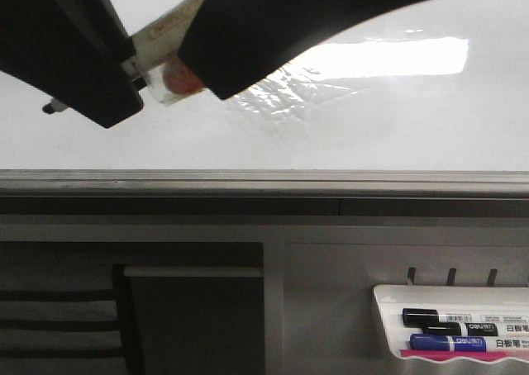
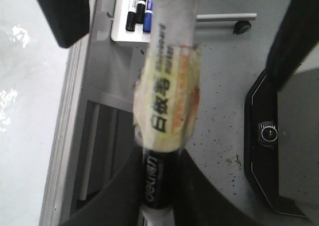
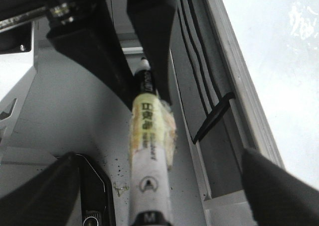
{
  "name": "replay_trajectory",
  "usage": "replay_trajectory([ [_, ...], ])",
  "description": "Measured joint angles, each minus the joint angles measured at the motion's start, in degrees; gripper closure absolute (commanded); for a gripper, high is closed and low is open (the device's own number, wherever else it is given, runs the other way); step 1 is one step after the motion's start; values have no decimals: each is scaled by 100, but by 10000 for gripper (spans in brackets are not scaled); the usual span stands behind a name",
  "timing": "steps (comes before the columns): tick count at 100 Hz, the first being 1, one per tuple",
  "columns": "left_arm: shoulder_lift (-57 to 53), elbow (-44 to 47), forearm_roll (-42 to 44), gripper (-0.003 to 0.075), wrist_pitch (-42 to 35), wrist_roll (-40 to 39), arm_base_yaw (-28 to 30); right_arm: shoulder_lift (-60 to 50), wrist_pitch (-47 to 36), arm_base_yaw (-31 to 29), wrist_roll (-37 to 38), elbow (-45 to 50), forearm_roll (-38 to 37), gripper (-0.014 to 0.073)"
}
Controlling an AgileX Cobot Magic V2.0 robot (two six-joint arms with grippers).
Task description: Write number 7 on whiteboard
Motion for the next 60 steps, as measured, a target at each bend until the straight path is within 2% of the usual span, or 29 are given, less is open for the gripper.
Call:
replay_trajectory([
  [21,0,0,10,681,0,64,0,0,-55,0,0,0,151,279],
  [52,5,0,10,681,0,64,0,22,-83,0,0,0,360,307],
  [60,5,0,10,681,0,68,0,22,-87,0,0,0,372,369],
])
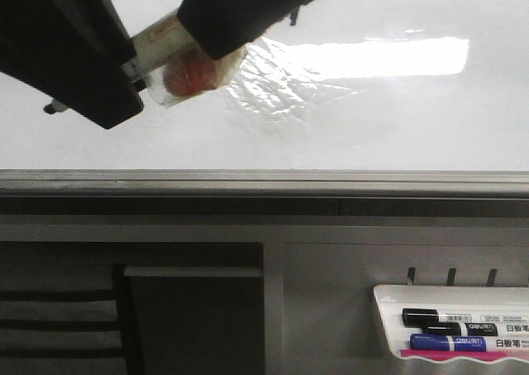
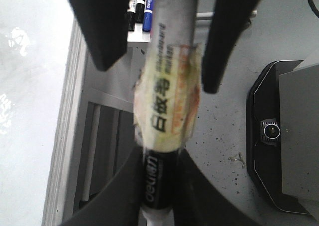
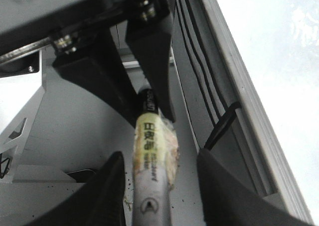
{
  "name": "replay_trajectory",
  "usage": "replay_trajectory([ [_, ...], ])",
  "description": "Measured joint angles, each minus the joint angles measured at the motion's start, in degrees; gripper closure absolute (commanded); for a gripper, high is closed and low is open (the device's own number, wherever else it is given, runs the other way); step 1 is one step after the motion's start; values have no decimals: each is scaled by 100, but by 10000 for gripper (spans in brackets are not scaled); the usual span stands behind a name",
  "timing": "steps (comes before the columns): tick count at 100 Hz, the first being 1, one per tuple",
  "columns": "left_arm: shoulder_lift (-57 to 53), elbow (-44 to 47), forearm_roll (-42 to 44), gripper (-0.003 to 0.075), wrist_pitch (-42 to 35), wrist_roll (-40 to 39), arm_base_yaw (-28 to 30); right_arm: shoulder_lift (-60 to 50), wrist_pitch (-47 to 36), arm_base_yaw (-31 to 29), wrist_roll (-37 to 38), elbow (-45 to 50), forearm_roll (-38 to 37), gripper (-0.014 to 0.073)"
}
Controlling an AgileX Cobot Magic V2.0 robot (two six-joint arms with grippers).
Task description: Write number 7 on whiteboard
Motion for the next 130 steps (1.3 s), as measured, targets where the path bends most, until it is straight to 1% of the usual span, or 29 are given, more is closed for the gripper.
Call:
replay_trajectory([
  [16,9,0,0,681,-13,9,0,0,0,0,0,0,11,538],
  [23,9,0,23,680,-24,9,0,0,40,0,0,0,19,587],
  [30,9,0,47,678,-32,38,0,0,56,12,0,0,33,617],
  [35,9,0,47,665,-37,51,0,0,66,12,-4,0,35,631],
  [40,9,0,47,633,-46,51,0,0,66,12,-4,0,35,642],
  [41,9,0,47,609,-46,51,0,0,66,12,-4,0,35,643],
  [47,9,0,47,538,-71,51,0,0,66,12,-4,0,35,650],
  [52,9,0,47,442,-103,51,0,0,68,12,-4,0,35,650],
  [55,9,0,47,399,-133,51,0,0,79,12,-4,0,23,650],
  [59,9,0,36,350,-159,51,0,0,79,12,-4,0,23,650],
  [62,9,0,36,331,-159,39,0,0,79,12,-4,0,7,650],
  [68,9,-13,36,328,-171,31,0,0,79,12,-4,0,-104,650],
  [82,-196,-13,46,353,-204,-98,20,-38,103,-179,132,0,-297,650],
  [90,-411,-13,46,355,-242,-275,152,-167,113,-365,441,0,-452,650],
  [101,-780,-13,46,355,-266,-668,546,-454,237,-709,1031,0,-872,650],
  [117,-1284,-1,46,355,-234,-1392,1294,-881,581,-1349,2167,0,-1539,650],
  [130,-1666,293,46,355,-244,-1907,1929,-1147,811,-1925,3275,12,-1817,650],
])
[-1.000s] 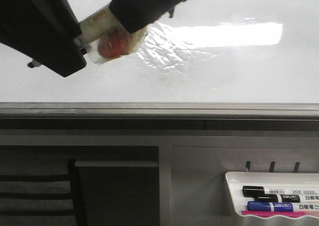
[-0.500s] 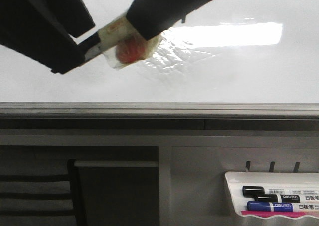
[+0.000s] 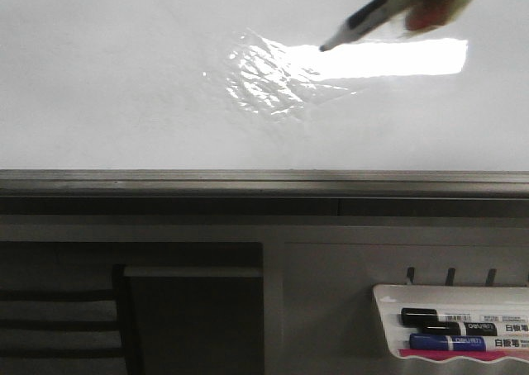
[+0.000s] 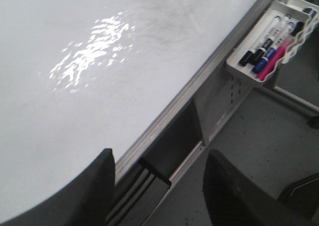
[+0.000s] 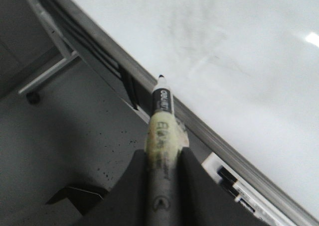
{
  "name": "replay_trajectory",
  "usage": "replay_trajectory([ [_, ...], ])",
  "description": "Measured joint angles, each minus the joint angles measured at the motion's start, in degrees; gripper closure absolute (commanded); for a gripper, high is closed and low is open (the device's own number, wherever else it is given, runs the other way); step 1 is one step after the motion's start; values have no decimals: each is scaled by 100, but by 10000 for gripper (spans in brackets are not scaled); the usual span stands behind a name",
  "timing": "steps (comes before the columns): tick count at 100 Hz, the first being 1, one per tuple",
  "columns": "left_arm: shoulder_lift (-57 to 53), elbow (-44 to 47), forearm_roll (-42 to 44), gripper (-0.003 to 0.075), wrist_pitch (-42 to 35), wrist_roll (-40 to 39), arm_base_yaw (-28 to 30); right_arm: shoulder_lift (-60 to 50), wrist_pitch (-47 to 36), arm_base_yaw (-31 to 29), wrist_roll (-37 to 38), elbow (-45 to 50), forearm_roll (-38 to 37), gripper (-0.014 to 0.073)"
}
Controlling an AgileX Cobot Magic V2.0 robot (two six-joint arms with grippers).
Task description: Write number 7 on whiteboard
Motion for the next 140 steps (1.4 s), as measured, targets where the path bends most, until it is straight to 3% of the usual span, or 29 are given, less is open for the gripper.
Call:
replay_trajectory([
  [21,-617,763,-342,355,-319,-297,761,-376,-571,-353,491,722,-84,650],
  [38,-801,1110,-514,355,-666,-299,893,-389,-1193,-362,501,1159,-56,650],
  [56,-801,1158,-599,355,-835,-309,893,-274,-1260,-341,481,1092,101,650],
  [75,-801,1158,-687,355,-1075,-309,893,457,-864,-293,549,334,178,650],
  [103,-801,1158,-709,355,-1213,-309,893,919,-1825,306,711,167,271,650],
  [140,-801,1158,-712,355,-1272,-309,893,1410,-2346,331,738,167,281,650],
])
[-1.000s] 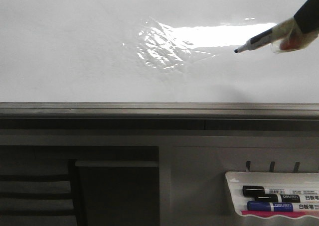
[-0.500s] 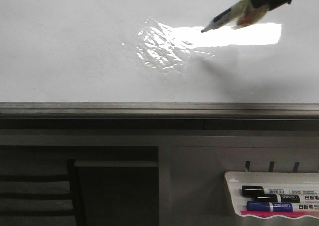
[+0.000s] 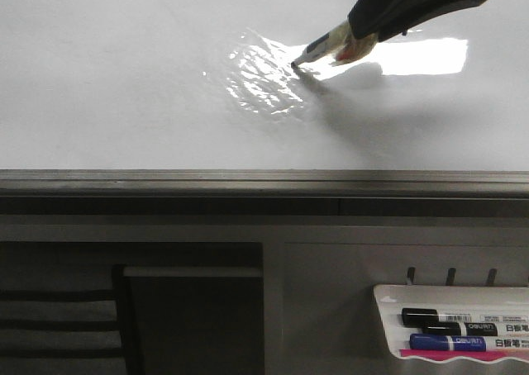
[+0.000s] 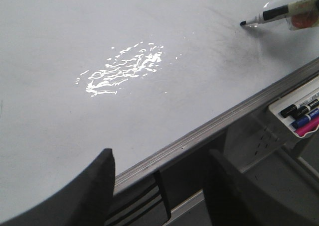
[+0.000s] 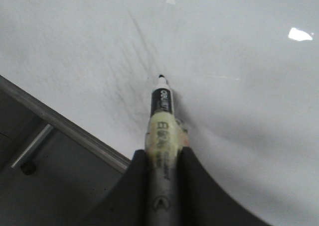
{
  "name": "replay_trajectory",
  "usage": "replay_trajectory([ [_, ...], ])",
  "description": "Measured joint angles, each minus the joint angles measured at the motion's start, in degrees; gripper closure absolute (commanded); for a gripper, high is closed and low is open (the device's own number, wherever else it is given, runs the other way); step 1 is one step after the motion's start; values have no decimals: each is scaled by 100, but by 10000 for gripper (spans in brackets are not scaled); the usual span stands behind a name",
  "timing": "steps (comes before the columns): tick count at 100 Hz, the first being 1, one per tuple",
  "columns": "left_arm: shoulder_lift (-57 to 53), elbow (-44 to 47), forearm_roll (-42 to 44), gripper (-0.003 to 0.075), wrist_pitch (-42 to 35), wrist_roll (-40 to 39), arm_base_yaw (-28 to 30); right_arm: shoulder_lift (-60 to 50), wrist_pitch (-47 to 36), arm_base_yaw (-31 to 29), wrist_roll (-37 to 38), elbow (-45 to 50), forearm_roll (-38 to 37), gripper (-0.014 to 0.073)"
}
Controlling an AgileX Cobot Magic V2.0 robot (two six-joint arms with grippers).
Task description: Write number 7 on whiteboard
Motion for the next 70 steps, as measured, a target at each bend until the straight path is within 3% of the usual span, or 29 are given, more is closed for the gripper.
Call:
replay_trajectory([
  [31,0,0,-10,355,0,0,0,-126,665,-766,0,-19,95,650],
  [70,0,0,-10,355,-24,0,0,-139,771,-700,0,61,91,650],
])
